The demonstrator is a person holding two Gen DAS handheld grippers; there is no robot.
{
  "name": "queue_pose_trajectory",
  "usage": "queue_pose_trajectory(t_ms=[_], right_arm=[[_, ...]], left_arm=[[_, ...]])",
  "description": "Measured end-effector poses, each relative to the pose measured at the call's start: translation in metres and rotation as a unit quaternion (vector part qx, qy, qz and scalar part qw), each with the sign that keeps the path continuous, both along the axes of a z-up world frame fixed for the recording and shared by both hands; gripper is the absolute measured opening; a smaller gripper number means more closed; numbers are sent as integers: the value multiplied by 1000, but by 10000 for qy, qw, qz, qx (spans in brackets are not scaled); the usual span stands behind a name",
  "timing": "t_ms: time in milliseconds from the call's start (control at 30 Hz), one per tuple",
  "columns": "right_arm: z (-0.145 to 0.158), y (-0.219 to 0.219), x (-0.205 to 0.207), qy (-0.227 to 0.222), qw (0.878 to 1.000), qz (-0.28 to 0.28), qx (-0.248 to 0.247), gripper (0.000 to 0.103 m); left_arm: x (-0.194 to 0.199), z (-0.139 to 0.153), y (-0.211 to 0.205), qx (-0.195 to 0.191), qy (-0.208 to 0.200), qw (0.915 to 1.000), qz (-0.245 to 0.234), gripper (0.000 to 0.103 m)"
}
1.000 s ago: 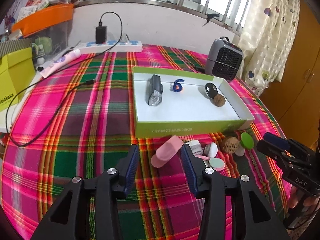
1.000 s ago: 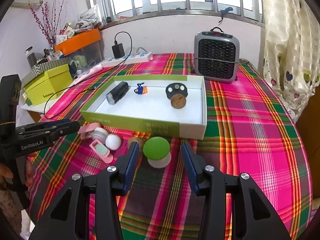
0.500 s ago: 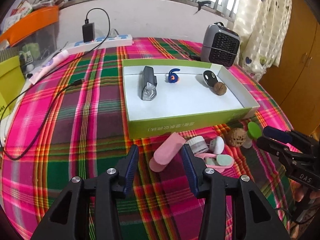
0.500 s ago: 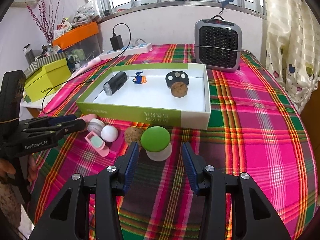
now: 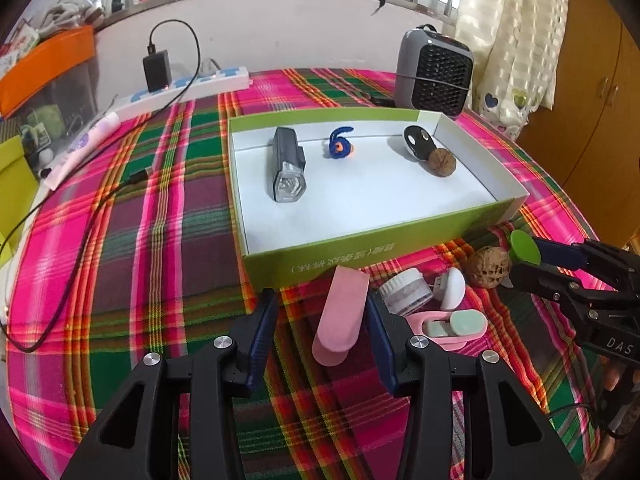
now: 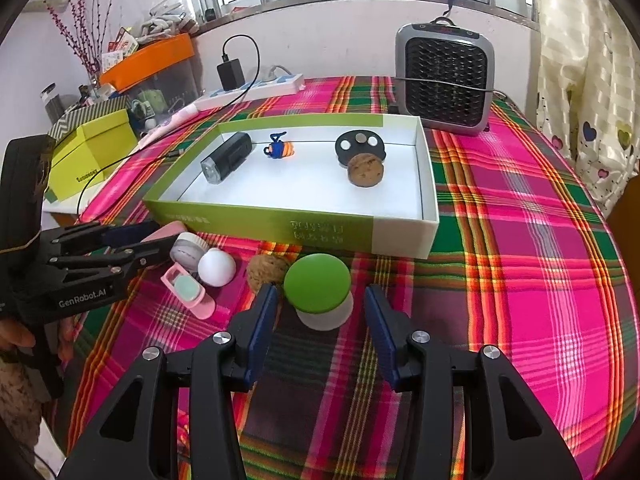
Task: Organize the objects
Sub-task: 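Move the left tool to the pink clip while the right tool approaches the green mushroom cap, then close the left tool on the pink clip while the right tool grasps the green mushroom cap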
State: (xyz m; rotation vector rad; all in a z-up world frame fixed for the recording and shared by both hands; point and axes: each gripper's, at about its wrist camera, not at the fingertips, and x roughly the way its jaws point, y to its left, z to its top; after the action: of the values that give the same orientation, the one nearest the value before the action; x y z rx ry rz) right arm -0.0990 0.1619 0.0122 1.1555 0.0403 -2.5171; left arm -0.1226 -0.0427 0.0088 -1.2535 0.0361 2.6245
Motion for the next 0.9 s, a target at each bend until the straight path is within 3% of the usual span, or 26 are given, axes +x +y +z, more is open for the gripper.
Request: queue_pose_trajectory(t_ms=[200, 433, 767, 900], right_arm=[[-2, 4, -5, -49, 9999, -118, -43, 47], [0, 5, -9, -51, 9997, -196, -111, 47], [-1, 2, -13, 4, 9998, -127, -149, 47], [-1, 4, -14, -2, 9996, -117, -246, 47]], left_arm=[[0, -2, -1, 47, 8, 10000, 1, 41], [-1, 0, -3, 98, -27, 9999, 79, 32], [3, -2, 3, -290, -2, 9995, 149, 31], [5, -3, 2, -242, 105, 9994, 228, 31]])
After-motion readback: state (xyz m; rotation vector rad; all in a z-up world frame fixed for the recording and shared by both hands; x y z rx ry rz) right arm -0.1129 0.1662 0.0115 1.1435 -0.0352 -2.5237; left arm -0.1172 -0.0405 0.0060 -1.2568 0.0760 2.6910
